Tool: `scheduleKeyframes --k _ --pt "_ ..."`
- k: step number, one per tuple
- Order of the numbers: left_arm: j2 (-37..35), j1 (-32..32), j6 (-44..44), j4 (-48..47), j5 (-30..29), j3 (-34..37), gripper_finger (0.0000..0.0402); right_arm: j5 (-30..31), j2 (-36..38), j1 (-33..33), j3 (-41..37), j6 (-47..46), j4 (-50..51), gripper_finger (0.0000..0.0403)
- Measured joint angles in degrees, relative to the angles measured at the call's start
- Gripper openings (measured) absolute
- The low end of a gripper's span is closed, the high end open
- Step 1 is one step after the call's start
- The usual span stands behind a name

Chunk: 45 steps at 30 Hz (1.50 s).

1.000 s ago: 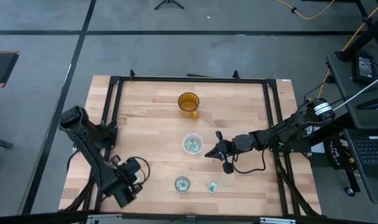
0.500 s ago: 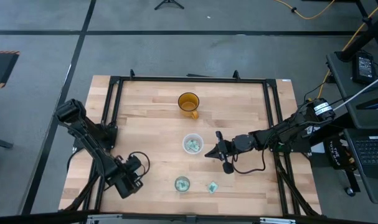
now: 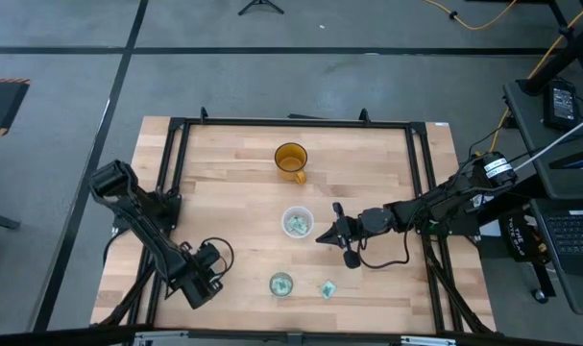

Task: Pick and place Stevia / Truvia into bins
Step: Put the stevia packet into the transparent plastic container

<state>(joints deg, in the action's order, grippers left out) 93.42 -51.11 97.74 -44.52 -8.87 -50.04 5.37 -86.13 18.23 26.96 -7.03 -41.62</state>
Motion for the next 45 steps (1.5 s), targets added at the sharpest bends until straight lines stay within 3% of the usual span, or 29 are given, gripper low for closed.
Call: scheduleKeyframes --k 8,16,34,45 --pt "4.18 0.11 -1.64 0.2 2.75 -0.31 0.0089 0.0 0.0 0.01 0.0 -0.02 0.13 0.0012" --pt "2.36 0.04 -4.32 1.83 2.45 -0.04 0.0008 0.0 0.0 -0.01 0.0 -0.02 0.13 0.0012" --pt "1.0 1.48 -14.3 -1.31 2.83 -2.77 0.0002 0.0 0.0 0.01 0.0 -0.02 -0.05 0.0012" --pt "-8.74 2.25 -19.72 -5.88 -5.34 -5.97 0.0002 0.02 0.0 0.01 0.0 -0.02 -0.36 0.0012"
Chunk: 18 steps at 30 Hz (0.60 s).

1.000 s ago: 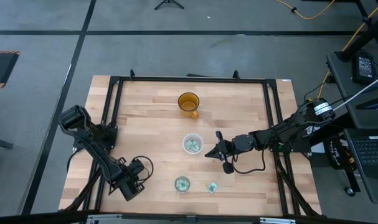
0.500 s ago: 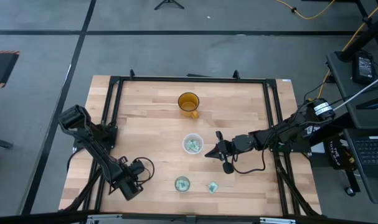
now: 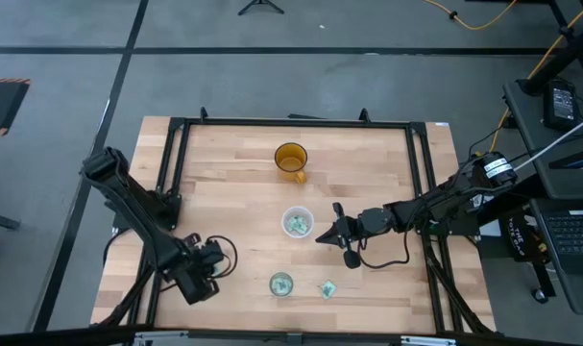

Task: Pick and place Stevia / Truvia into bins
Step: Put the stevia packet into the transparent plastic container

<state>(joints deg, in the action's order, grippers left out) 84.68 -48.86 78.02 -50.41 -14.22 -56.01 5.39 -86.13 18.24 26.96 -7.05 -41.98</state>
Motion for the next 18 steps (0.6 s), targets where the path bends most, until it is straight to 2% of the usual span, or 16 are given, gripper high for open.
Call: scheduleKeyframes --k 7,12,18 --pt "-2.42 0.72 -4.34 -1.55 -5.79 0.0 0.0002 0.0 0.0 -0.02 0.0 0.05 0.18 0.0012" --pt "-2.4 4.78 -9.31 -1.49 -7.3 0.0 0.0002 0.0 0.0 -0.02 0.0 1.19 0.13 0.0012" --pt "-2.4 13.79 -24.66 1.62 -8.81 0.0 0.0002 0.0 0.0 -0.02 0.0 1.57 -0.27 0.0012"
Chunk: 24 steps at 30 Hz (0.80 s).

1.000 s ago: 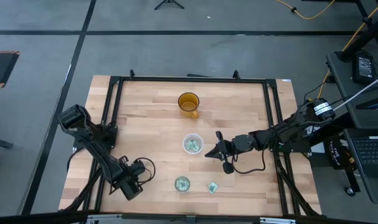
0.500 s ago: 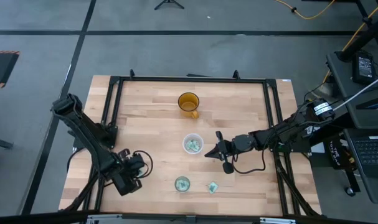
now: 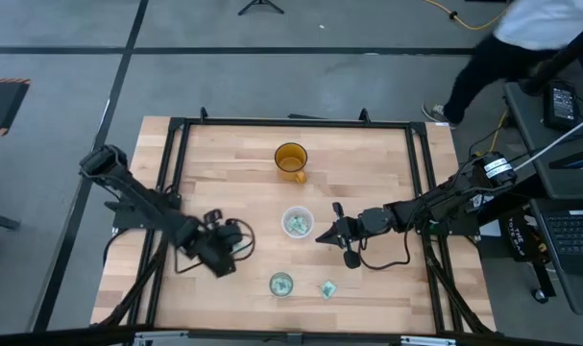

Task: Pick and place Stevia / Truvia into bins
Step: Put the stevia packet into the transparent plastic container

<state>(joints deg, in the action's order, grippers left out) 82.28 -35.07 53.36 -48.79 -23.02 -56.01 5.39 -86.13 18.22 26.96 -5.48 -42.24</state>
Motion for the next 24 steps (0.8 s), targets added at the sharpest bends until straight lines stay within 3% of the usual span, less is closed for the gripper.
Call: scheduleKeyframes --k 10,19,24 --pt "0.0 15.25 -27.37 18.43 4.81 -0.02 0.0002 -0.02 0.71 0.01 0.0 0.16 1.39 0.0012" --pt "1.24 22.37 -35.69 25.03 10.02 -0.11 0.0002 -0.04 10.72 0.02 0.0 -0.29 15.82 0.0012" --pt "4.85 24.94 -39.58 28.13 14.75 -0.11 0.0002 0.04 12.89 0.45 0.0 -1.41 17.34 0.0012"
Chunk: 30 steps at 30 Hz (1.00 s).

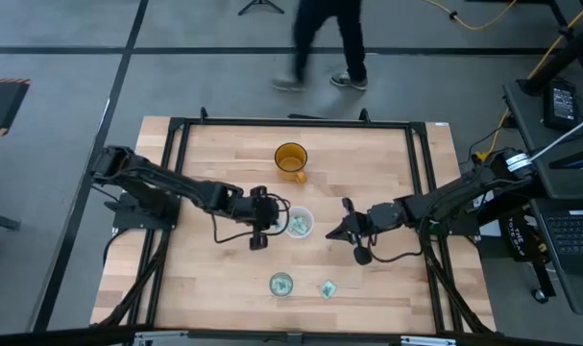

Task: Pick and place Stevia / Truvia into bins
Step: Put the stevia packet into the transparent plastic container

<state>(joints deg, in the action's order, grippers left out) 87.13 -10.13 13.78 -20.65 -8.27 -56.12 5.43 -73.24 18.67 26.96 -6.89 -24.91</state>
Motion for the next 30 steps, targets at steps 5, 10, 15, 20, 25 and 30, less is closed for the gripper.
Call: scheduleKeyframes --k 5,10,15,20,25,30 --pt "4.34 1.76 -2.25 0.09 0.94 -3.64 0.0002 0.07 -0.04 0.33 0.0 -1.07 1.6 0.0012" --pt "9.51 2.74 -6.32 -2.81 3.6 -11.38 0.0002 0.09 -0.06 0.33 0.0 -2.89 2.36 0.0012" --pt "14.95 3.66 -9.83 -8.47 3.49 -20.15 0.0002 0.24 -0.08 1.14 0.0 -3.37 2.38 0.0012" --pt "19.26 4.37 -13.62 -9.81 3.47 -25.07 0.0002 0.11 -0.1 2.45 0.0 -2.96 2.1 0.0012" --pt "22.24 4.71 -15.94 -9.87 2.76 -25.26 0.0002 0.15 -0.1 2.92 0.0 -1.82 1.99 0.0012" --pt "24.26 5.34 -16.08 -10.95 1.38 -25.26 0.0002 0.13 -0.13 2.91 0.0 -1.78 2.01 0.0012"
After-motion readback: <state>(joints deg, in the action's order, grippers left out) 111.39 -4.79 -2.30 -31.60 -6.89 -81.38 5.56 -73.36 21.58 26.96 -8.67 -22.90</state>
